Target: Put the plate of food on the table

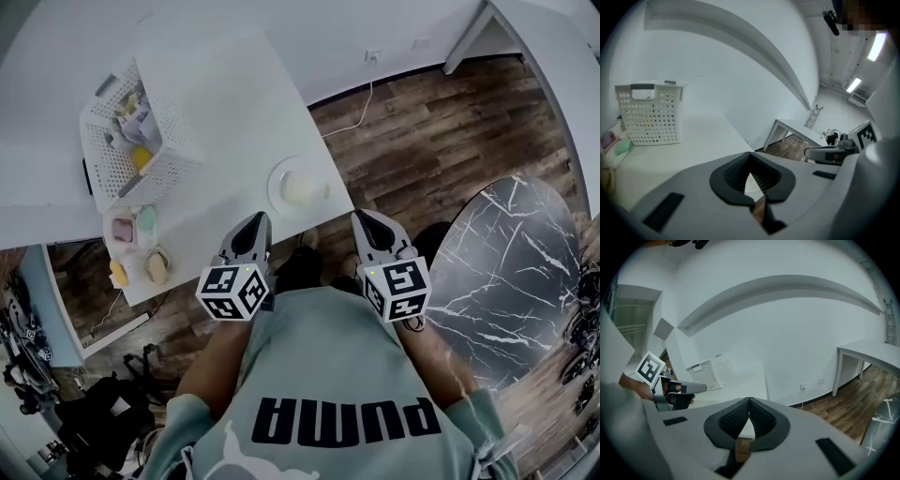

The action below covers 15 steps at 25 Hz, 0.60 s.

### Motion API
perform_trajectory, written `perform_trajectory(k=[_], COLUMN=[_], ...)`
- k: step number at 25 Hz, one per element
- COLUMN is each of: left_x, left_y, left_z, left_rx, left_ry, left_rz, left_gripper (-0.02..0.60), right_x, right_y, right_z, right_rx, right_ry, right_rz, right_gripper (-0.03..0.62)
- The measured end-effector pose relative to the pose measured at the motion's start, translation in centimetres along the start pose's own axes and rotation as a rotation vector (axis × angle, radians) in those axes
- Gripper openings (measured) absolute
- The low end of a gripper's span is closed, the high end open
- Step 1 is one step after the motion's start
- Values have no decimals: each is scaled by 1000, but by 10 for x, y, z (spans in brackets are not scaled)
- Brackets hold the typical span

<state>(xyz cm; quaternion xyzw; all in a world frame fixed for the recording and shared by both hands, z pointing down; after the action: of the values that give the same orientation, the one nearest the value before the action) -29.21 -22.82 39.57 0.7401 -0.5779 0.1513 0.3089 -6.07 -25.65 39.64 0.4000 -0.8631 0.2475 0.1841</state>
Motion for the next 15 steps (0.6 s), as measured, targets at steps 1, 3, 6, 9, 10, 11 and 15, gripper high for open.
perform_trajectory(k=[1, 3, 6, 9, 10, 11, 15], left_x=[7, 22, 41, 60, 65, 71, 88], left_y=[6, 20, 45, 66, 72, 78, 96], left_z=[1, 2, -1, -7, -9, -11, -15], left_rx=[-7, -32, -83, -134, -158, -183, -256], left_ry=[16, 53, 140, 229, 252, 269, 311], left_rz=[-9, -27, -50, -99, -123, -148, -214], left_gripper=[6, 6, 6, 6, 6, 6, 6], right_x=[4, 15, 34, 52, 58, 64, 85], right_y=[-2, -4, -5, -5, -5, -5, -5], right_z=[0, 0, -3, -9, -11, -14, -23], right_rx=[7, 16, 28, 70, 83, 95, 164], right_ry=[13, 42, 92, 149, 169, 187, 245], right_rz=[-4, -13, -31, -30, -28, -28, -22], right_gripper=[8, 8, 8, 8, 8, 8, 8])
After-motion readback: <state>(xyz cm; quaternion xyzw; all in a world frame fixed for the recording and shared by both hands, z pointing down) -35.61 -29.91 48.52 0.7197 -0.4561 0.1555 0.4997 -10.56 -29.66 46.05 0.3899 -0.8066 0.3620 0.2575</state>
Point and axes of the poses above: the fingertips, and each gripper's own axes: x forward along the fingers, y to its left, z out of its top, the point moved 7 cm from there along -x, backward along the fingers, and after that the axes turned 3 degrees about y, right-handed, at the moved point
